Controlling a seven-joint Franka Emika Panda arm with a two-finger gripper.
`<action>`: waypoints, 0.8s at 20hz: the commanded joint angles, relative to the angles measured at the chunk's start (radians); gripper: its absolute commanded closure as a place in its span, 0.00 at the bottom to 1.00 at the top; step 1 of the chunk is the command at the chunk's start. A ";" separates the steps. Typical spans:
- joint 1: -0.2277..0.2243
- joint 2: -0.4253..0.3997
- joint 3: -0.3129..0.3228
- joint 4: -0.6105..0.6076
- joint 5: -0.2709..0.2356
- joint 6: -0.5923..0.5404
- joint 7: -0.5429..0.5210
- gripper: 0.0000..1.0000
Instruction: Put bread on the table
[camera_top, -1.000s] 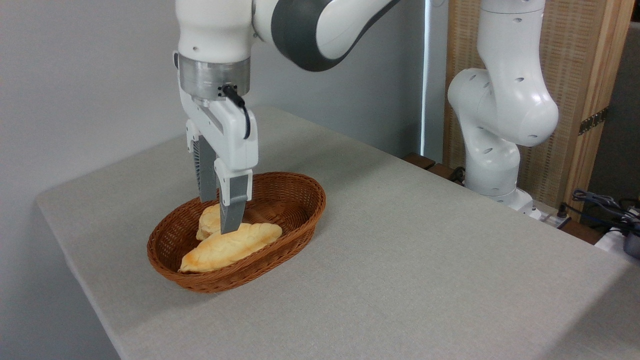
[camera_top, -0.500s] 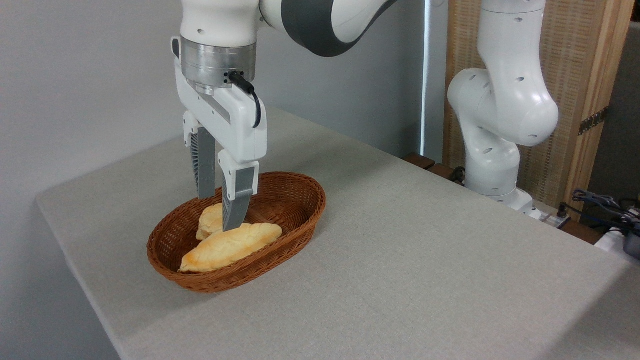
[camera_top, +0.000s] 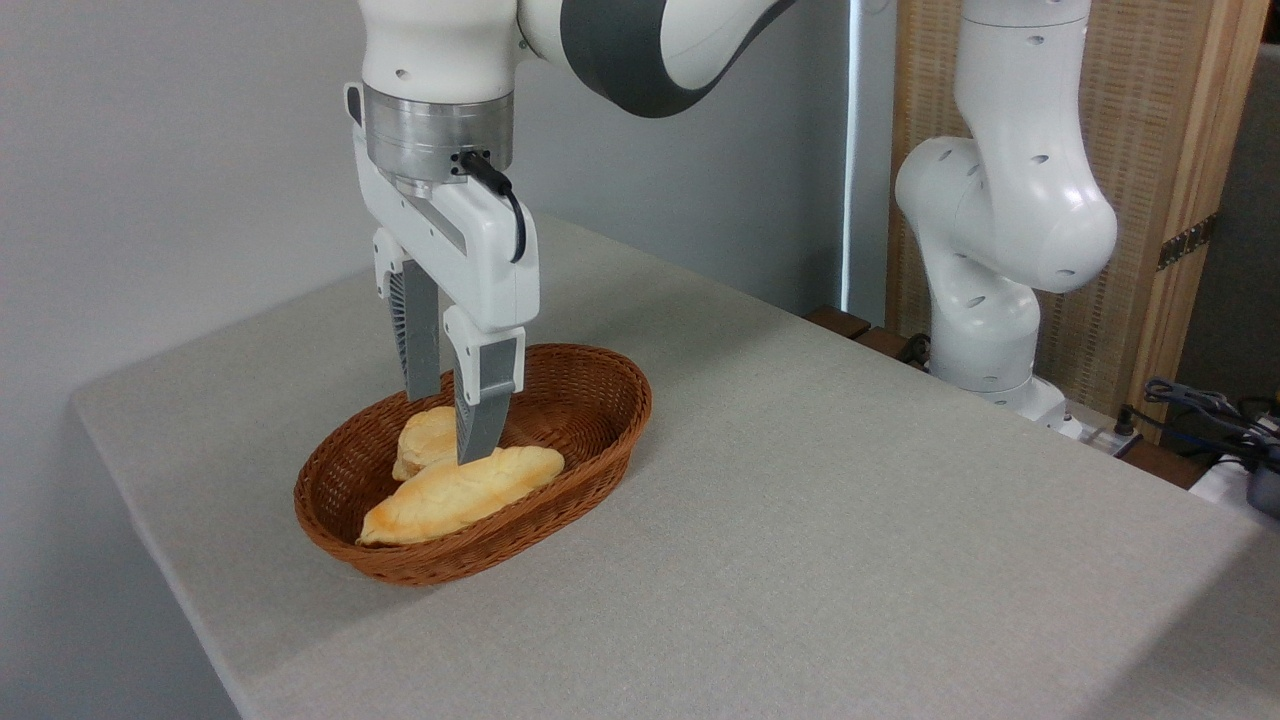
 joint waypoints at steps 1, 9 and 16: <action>-0.008 0.001 0.007 0.010 -0.001 -0.040 -0.019 0.00; -0.026 0.013 -0.008 -0.005 -0.003 -0.082 -0.020 0.00; -0.062 0.025 -0.008 -0.031 -0.003 -0.082 -0.017 0.00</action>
